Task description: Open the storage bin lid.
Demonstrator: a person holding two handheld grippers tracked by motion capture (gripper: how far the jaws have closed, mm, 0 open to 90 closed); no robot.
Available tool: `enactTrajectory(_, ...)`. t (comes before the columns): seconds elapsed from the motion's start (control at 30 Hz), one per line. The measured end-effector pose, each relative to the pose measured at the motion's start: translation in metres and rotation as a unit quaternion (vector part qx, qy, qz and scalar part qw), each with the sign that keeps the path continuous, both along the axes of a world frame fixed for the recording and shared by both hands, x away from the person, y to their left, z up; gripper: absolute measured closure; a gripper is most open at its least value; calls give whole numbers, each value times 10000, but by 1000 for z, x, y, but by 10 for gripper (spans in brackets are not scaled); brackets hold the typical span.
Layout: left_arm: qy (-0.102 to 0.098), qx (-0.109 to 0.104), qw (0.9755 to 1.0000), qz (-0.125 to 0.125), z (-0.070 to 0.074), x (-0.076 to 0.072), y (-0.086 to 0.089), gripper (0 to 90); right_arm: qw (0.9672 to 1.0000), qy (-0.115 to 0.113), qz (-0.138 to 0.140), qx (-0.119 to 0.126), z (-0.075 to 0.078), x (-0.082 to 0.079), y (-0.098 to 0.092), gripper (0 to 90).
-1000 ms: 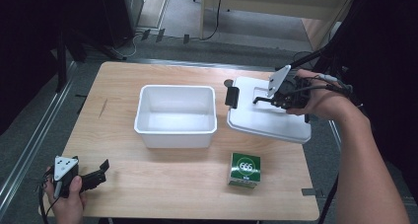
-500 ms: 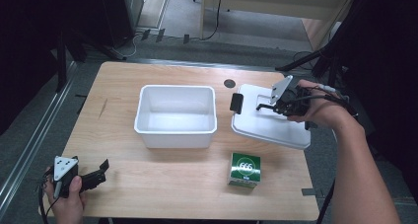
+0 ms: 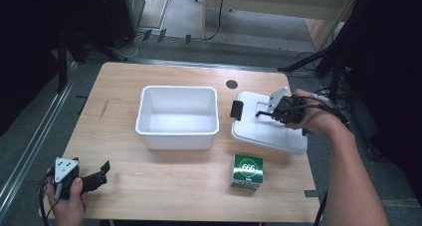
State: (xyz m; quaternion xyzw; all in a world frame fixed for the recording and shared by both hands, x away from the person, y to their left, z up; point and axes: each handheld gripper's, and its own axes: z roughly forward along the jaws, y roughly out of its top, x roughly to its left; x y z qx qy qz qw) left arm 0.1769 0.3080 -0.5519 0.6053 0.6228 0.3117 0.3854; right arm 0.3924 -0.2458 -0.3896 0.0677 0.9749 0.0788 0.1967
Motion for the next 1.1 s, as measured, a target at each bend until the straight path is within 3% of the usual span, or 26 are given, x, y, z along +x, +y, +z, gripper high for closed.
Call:
enactTrajectory(0.53,-8,9,10000,-7,0,0,0,0,9999,120,-40,-48,-40,5,3,855)
enactTrajectory(1.1,-24,34,10000,-18,0,-1,0,0,9998,105,-110,-98,-66,6,3,855)
